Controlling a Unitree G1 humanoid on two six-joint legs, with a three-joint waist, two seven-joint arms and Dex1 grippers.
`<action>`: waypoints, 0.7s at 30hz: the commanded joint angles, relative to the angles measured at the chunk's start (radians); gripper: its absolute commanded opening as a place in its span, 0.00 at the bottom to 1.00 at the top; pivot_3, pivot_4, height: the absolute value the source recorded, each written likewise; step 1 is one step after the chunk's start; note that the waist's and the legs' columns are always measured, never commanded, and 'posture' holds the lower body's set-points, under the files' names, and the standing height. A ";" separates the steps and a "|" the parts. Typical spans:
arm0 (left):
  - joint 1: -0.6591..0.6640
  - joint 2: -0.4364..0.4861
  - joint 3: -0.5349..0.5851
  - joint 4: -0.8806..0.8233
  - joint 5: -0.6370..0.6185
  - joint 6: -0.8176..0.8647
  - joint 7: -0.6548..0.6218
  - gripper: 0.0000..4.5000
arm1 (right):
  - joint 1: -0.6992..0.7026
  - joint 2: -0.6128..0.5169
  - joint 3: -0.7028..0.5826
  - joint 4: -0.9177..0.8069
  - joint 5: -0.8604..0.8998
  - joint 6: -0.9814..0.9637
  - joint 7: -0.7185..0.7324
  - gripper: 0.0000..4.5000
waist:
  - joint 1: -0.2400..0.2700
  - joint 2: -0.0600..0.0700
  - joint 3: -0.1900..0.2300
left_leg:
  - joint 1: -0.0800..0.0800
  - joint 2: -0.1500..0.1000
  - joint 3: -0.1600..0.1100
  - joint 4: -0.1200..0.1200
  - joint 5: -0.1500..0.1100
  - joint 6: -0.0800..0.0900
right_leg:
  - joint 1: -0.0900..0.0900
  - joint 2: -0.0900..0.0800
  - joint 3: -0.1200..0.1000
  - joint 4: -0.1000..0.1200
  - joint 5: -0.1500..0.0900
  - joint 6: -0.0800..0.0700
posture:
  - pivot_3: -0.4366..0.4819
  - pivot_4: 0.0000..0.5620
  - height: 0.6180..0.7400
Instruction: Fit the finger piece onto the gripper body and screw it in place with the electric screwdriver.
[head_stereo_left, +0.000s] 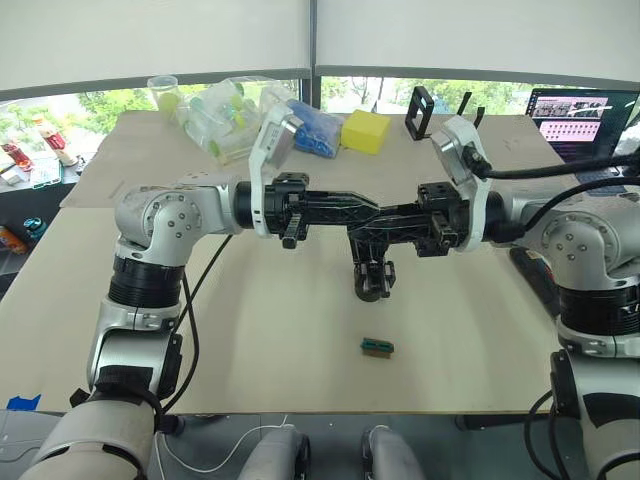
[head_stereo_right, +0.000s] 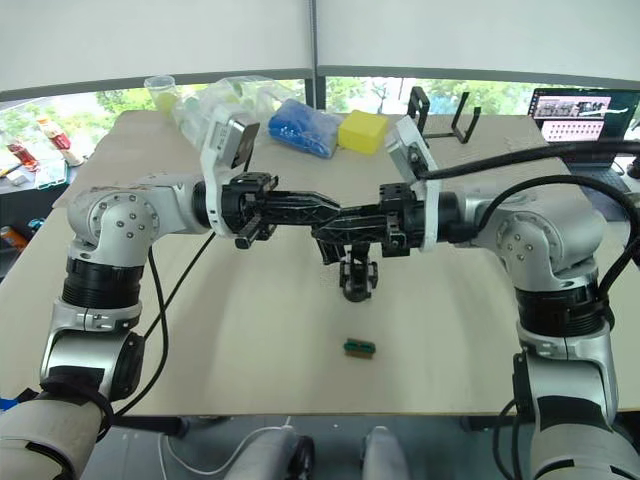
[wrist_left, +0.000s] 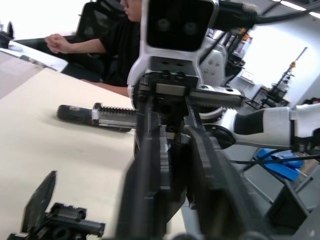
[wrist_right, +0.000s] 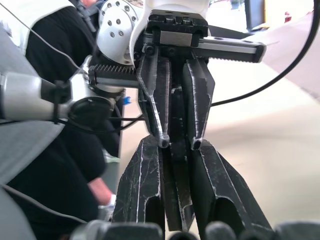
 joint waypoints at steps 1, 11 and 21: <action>-0.004 0.063 -0.026 0.021 0.090 -0.124 -0.103 0.59 | 0.029 0.001 -0.019 -0.048 -0.043 -0.139 0.037 0.07 | -0.001 0.000 0.000 | 0.000 0.000 0.000 0.000 0.000 0.000 | 0.000 0.000 0.000 0.000 0.000 0.000 | 0.48 0.27 1.00; 0.195 0.077 -0.264 0.211 0.555 -0.792 -0.240 1.00 | 0.219 -0.042 -0.025 -0.037 -0.192 -0.407 0.117 0.07 | 0.009 0.000 0.000 | 0.000 -0.001 0.001 0.001 0.000 0.001 | 0.001 0.000 -0.001 -0.001 0.000 0.000 | 0.48 0.27 1.00; 0.160 -0.213 -0.263 0.609 0.716 -1.058 -0.059 1.00 | 0.407 -0.105 -0.117 -0.165 -0.150 -0.374 0.059 0.07 | 0.021 -0.001 0.000 | -0.001 -0.001 0.000 0.002 -0.001 0.002 | 0.001 -0.002 -0.001 -0.002 0.000 0.000 | 0.48 0.27 1.00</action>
